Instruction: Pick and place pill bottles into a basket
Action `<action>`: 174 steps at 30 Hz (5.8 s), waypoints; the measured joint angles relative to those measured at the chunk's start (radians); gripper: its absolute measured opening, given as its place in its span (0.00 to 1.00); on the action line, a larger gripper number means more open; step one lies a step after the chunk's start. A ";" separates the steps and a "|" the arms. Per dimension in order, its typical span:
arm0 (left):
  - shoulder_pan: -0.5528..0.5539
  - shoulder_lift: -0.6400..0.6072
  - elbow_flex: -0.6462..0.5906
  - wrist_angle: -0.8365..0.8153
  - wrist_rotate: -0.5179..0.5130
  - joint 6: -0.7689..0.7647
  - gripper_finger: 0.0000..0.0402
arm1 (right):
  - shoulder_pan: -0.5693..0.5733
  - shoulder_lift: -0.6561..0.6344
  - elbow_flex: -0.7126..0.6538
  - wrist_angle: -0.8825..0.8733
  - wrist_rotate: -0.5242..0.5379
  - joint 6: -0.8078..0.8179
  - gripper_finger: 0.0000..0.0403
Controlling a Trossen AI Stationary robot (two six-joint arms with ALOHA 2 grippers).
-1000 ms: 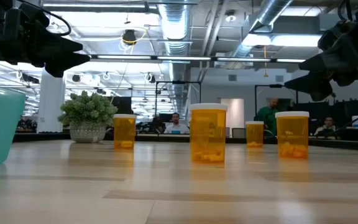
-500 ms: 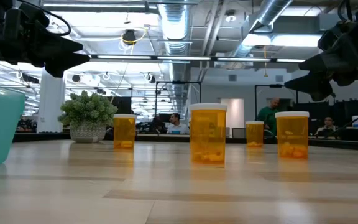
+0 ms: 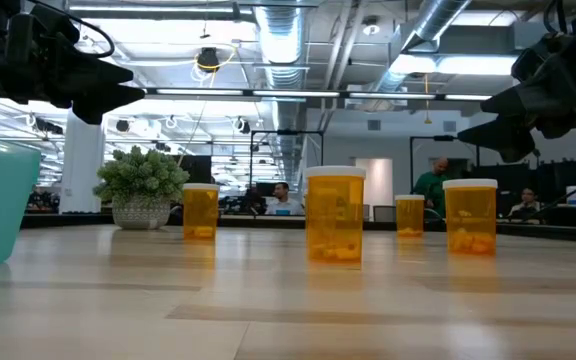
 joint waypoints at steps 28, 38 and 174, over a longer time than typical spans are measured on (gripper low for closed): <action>0.000 0.000 0.000 0.000 0.000 0.006 0.62 | 0.000 0.000 0.000 0.134 0.036 0.286 0.81; 0.000 0.000 0.000 0.000 0.000 0.000 0.62 | -0.037 0.000 0.000 0.163 0.187 0.313 0.81; 0.000 0.000 0.000 0.000 0.000 0.006 0.62 | -0.353 1.346 0.712 -0.082 0.228 0.124 0.49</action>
